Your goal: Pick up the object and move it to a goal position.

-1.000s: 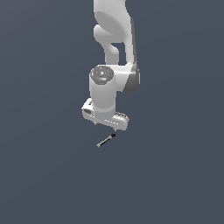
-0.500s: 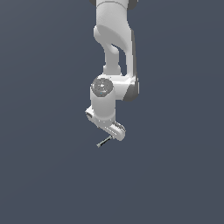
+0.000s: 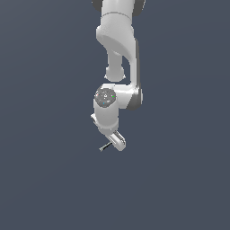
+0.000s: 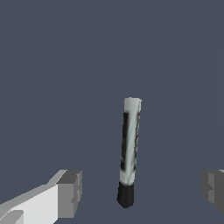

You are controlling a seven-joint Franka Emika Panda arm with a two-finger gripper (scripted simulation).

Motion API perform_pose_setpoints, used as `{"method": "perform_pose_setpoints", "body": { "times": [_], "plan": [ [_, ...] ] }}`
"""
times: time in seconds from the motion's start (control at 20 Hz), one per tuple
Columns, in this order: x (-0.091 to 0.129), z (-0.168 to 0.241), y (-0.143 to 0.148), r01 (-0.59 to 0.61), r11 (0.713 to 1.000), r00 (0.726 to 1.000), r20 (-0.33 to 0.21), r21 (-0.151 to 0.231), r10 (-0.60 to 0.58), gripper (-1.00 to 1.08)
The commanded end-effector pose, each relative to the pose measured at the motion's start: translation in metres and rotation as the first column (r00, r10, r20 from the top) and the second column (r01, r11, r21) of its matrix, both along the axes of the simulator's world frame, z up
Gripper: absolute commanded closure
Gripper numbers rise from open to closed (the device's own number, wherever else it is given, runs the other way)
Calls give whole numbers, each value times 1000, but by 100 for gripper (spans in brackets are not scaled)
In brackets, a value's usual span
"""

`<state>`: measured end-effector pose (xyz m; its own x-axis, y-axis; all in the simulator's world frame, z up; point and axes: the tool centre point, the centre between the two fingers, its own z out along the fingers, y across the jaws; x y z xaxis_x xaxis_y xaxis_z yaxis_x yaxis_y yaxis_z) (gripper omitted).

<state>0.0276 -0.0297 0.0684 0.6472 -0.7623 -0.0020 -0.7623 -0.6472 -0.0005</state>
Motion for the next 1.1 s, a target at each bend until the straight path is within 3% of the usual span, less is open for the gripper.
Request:
{"method": "perform_pose_setpoints", "body": {
  "times": [0.0, 0.55, 1.05],
  "plan": [
    [1, -4, 0, 36, 999, 999, 1, -1, -36, -92],
    [1, -12, 0, 69, 998, 998, 0, -2, -69, -92],
    [0, -55, 0, 74, 997, 997, 1, -2, -74, -92]
  ]
}}
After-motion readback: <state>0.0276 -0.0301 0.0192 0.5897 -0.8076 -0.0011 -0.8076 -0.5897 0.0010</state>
